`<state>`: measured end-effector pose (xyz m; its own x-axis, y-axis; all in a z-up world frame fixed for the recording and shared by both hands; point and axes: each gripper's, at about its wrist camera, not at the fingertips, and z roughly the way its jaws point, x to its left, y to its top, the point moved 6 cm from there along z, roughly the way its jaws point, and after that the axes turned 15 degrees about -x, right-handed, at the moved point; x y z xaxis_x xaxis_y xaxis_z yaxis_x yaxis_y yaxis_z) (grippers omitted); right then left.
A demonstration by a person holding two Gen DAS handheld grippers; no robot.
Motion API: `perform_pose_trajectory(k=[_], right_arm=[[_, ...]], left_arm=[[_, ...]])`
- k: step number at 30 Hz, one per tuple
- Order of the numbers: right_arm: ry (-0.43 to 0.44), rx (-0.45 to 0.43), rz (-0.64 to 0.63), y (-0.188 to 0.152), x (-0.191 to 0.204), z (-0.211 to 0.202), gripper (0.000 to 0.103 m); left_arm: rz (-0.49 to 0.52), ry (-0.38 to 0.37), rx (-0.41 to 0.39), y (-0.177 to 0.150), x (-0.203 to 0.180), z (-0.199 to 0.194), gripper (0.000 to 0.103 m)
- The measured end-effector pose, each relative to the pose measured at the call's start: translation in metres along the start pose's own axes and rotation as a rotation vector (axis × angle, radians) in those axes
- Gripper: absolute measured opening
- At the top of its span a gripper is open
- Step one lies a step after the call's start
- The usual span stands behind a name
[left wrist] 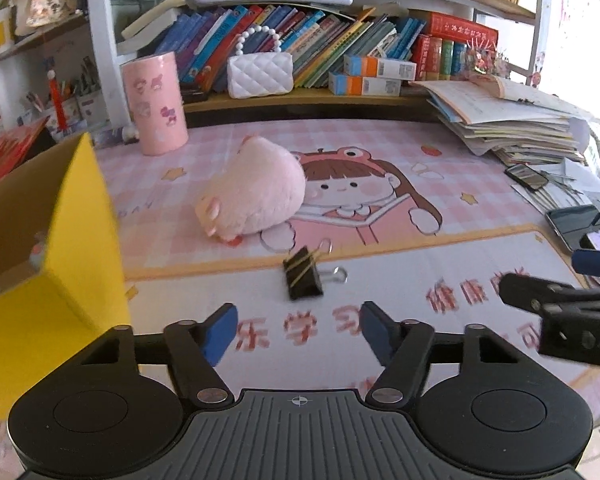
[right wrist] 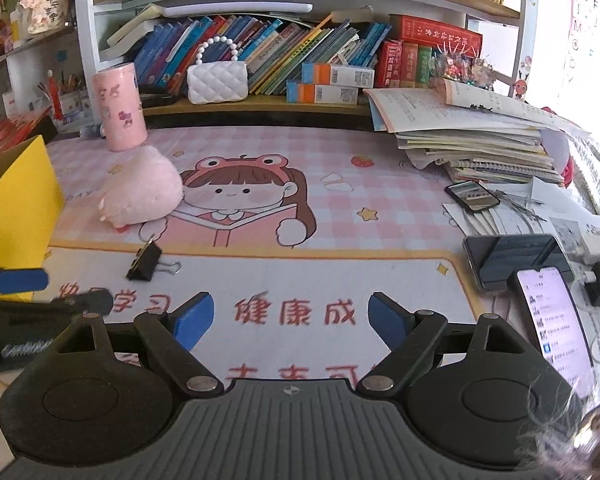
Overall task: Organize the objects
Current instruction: 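Grasp the black binder clip with the left tool while the right tool grasps the pink plush pig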
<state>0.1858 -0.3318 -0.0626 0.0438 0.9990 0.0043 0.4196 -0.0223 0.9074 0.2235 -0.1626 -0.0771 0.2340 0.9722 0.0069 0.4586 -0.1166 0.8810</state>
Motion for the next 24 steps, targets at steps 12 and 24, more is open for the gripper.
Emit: perform_pose_trajectory(k=[12,24], right_arm=[[0.006,-0.007,-0.039,0.007,-0.025,0.024,0.084],[0.028,0.006,-0.022,0.01,-0.026,0.042,0.084]], left_arm=[[0.123,0.038,-0.006,0.01,-0.025,0.063,0.038],[0.058,0.062,-0.055,0.024,-0.005,0.043,0.0]])
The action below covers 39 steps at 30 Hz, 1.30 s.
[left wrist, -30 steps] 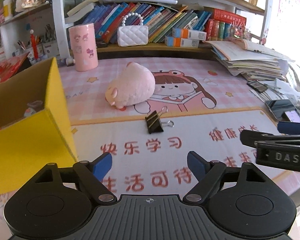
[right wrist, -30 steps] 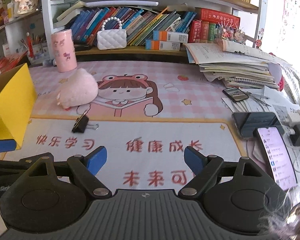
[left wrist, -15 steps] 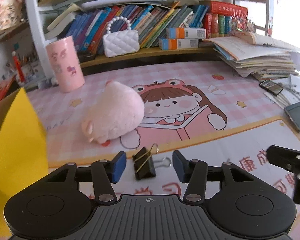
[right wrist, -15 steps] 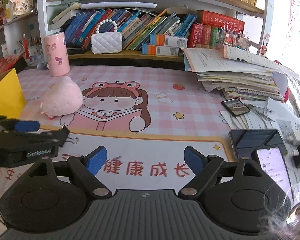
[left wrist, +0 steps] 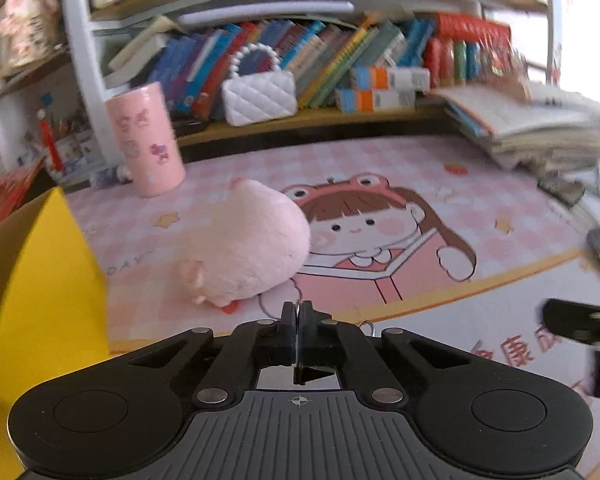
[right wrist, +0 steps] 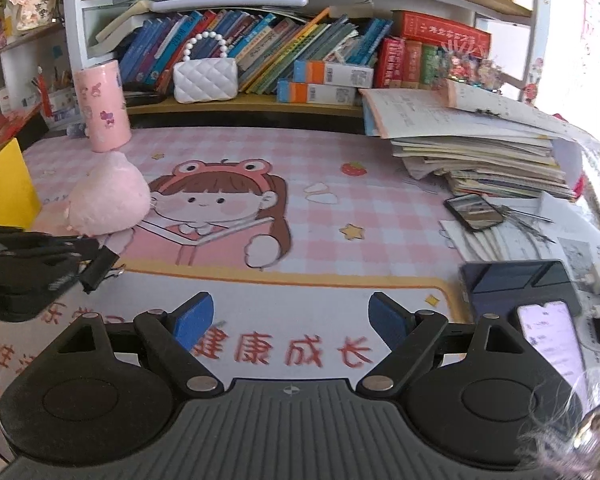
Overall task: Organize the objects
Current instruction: 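Grasp the black binder clip with the left tool while the right tool grasps the pink plush pig, then carry the binder clip and pink pig with both tools to the yellow box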
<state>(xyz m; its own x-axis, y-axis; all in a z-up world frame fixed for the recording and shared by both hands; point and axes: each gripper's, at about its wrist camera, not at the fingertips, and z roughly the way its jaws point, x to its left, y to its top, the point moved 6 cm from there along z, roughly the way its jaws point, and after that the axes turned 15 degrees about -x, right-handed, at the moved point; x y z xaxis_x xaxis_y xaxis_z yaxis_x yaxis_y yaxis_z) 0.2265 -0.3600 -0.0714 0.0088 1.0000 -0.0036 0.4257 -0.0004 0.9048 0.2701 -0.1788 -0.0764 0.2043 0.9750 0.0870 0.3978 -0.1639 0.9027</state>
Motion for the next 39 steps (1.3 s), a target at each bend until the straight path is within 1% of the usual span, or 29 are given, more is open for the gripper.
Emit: perform_pose_trajectory(k=[3,6,8,10,13,15,18,21,24,26,27,28,29,32,35,39], right_arm=[[0.043,-0.009,-0.001,0.006,0.013,0.012,0.084],[0.111,-0.021,-0.011,0.015,0.034,0.028,0.086],[0.173,-0.034,-0.035,0.021,0.053,0.04,0.091],[0.24,-0.051,-0.079,0.027,0.075,0.054,0.095],[0.342,-0.074,-0.158,0.034,0.109,0.076,0.103],[0.396,-0.083,-0.223,0.036,0.132,0.092,0.103],[0.441,-0.087,-0.341,0.036,0.163,0.115,0.103],[0.44,-0.081,-0.427,0.032,0.184,0.139,0.103],[0.443,-0.043,-0.454,0.026,0.195,0.158,0.103],[0.437,-0.037,-0.465,0.022,0.198,0.164,0.103],[0.436,-0.043,-0.461,0.021,0.198,0.164,0.1],[0.434,-0.05,-0.451,0.021,0.197,0.164,0.095],[0.434,-0.054,-0.437,0.022,0.195,0.162,0.088],[0.43,-0.058,-0.384,0.023,0.188,0.151,0.078],[0.408,-0.073,-0.337,0.025,0.178,0.132,0.077],[0.369,-0.07,-0.245,0.028,0.162,0.095,0.077]], left_arm=[[-0.059,0.006,0.011,0.001,0.015,-0.02,0.0],[-0.1,0.018,0.03,-0.005,0.031,-0.042,0.0],[-0.134,0.041,0.044,-0.011,0.044,-0.056,0.0],[-0.172,0.075,0.059,-0.018,0.058,-0.07,0.0],[-0.211,0.134,0.083,-0.029,0.075,-0.088,0.0],[-0.219,0.161,0.091,-0.034,0.083,-0.098,0.0],[-0.215,0.196,0.084,-0.035,0.091,-0.112,0.0],[-0.21,0.237,0.084,-0.038,0.099,-0.124,0.0],[-0.215,0.26,0.088,-0.042,0.105,-0.134,0.0],[-0.215,0.268,0.087,-0.044,0.108,-0.139,0.0],[-0.216,0.27,0.085,-0.045,0.11,-0.141,0.0],[-0.217,0.271,0.083,-0.045,0.111,-0.143,0.0],[-0.219,0.271,0.081,-0.046,0.112,-0.144,0.0],[-0.227,0.258,0.073,-0.048,0.116,-0.147,0.0],[-0.229,0.233,0.064,-0.049,0.117,-0.146,0.0],[-0.232,0.197,0.047,-0.05,0.119,-0.146,0.0]])
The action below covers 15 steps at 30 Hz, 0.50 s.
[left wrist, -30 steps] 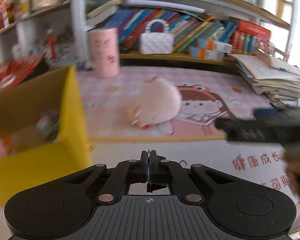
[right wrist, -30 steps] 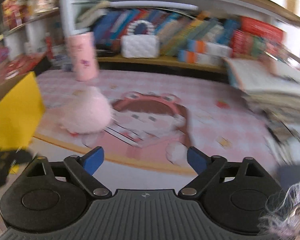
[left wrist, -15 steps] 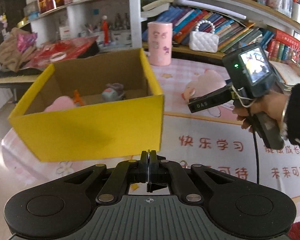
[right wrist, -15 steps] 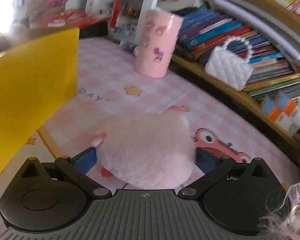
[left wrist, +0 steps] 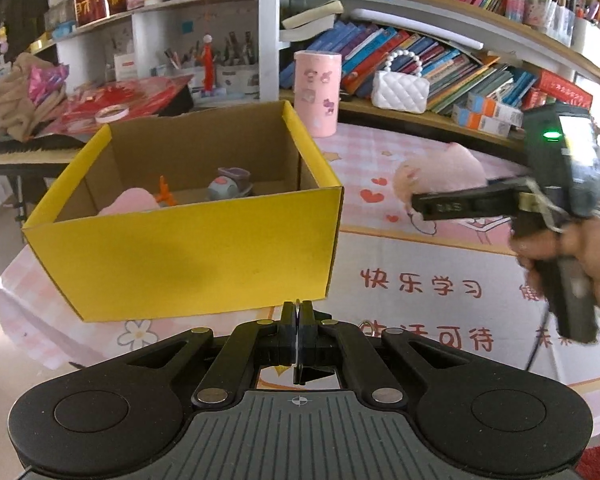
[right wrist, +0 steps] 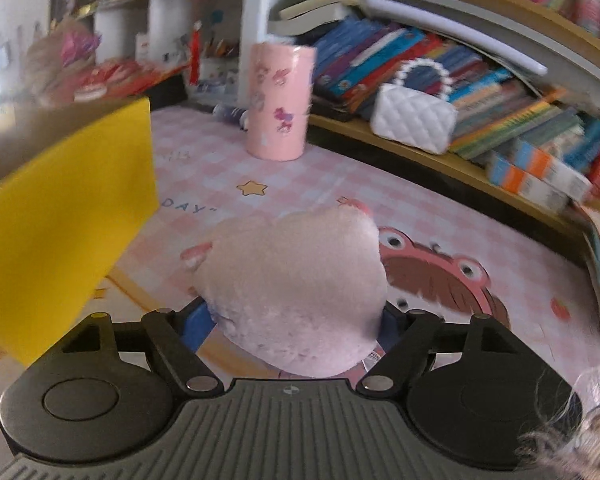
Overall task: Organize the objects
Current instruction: 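Carry the binder clip and pink pig with both tools to the yellow box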
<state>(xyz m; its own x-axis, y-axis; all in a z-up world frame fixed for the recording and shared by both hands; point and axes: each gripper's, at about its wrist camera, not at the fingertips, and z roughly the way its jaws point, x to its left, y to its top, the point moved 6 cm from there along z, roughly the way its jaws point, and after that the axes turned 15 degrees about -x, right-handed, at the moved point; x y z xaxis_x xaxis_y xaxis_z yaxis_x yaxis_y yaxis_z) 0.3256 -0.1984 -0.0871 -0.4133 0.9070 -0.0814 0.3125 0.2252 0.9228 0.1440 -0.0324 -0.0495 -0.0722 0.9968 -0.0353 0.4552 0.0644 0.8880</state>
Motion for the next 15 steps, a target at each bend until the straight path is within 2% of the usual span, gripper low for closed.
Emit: perform_pose_trajectory(k=[5,11,15], right_arm=[[-0.045,0.007,0.089,0.004,0.01,-0.056,0.078],[-0.061,0.013,0.158,0.004,0.044,-0.109,0.078],[-0.069,-0.002,0.108,0.0,0.075,-0.128,0.078]], left_arm=[[-0.023,-0.033,-0.022,0.001,0.009,-0.002,0.0],[-0.04,-0.073,-0.053,0.003,0.02,-0.009,0.0],[-0.05,-0.087,-0.07,0.002,0.033,-0.018,0.0]])
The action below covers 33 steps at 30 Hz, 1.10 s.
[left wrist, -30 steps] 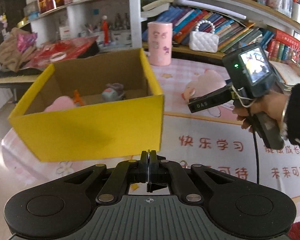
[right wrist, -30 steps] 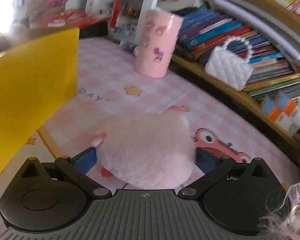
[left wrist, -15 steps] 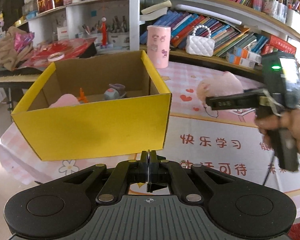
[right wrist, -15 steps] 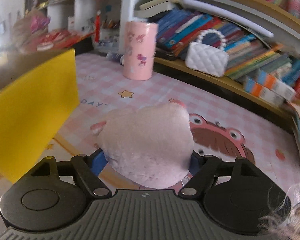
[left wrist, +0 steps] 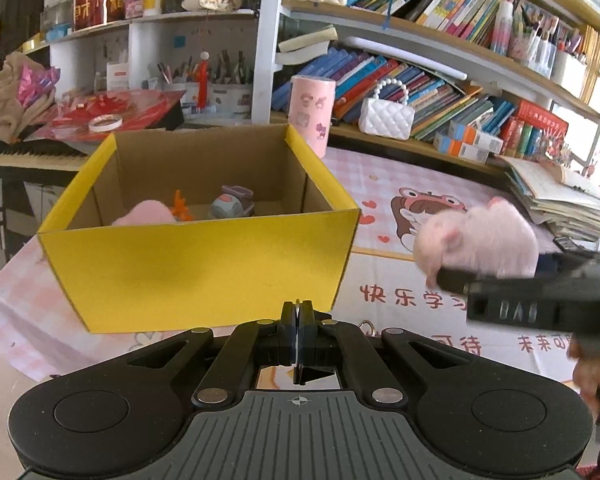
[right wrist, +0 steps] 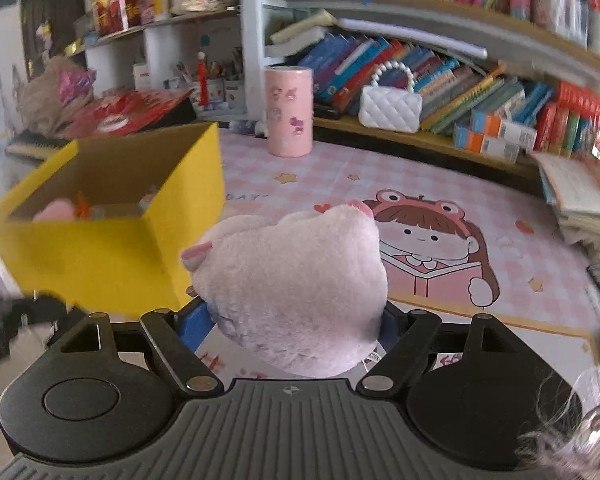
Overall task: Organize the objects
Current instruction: 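Carry the binder clip and pink pig with both tools to the yellow box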
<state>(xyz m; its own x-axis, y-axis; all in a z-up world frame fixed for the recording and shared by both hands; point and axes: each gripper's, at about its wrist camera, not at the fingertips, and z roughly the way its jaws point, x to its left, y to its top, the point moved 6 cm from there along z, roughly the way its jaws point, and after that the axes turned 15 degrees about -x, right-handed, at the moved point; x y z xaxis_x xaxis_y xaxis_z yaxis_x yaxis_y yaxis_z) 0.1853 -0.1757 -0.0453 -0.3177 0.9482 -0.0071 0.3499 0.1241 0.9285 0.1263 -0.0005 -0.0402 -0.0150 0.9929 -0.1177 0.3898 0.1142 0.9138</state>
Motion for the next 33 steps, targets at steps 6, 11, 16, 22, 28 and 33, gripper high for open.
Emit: perform_pose_trajectory(k=[6,11,16,22,28,33], right_arm=[[0.022,0.006,-0.018,-0.004,0.036,-0.016,0.079],[0.039,0.006,-0.026,-0.007,0.063,-0.027,0.079],[0.054,0.0,-0.028,-0.007,0.091,-0.036,0.079],[0.059,-0.014,-0.031,-0.006,0.118,-0.044,0.079],[0.062,-0.024,-0.033,-0.004,0.14,-0.047,0.079],[0.057,-0.029,-0.039,0.003,0.148,-0.043,0.079]], left_arm=[[-0.022,0.005,-0.01,-0.003,0.025,-0.019,0.0],[-0.023,0.009,-0.019,-0.005,0.045,-0.035,0.0],[-0.02,0.016,-0.036,-0.004,0.064,-0.049,0.0],[-0.014,0.017,-0.06,-0.002,0.085,-0.064,0.0],[0.025,0.018,-0.081,0.003,0.1,-0.07,0.0],[0.034,0.019,-0.117,0.015,0.108,-0.07,0.0]])
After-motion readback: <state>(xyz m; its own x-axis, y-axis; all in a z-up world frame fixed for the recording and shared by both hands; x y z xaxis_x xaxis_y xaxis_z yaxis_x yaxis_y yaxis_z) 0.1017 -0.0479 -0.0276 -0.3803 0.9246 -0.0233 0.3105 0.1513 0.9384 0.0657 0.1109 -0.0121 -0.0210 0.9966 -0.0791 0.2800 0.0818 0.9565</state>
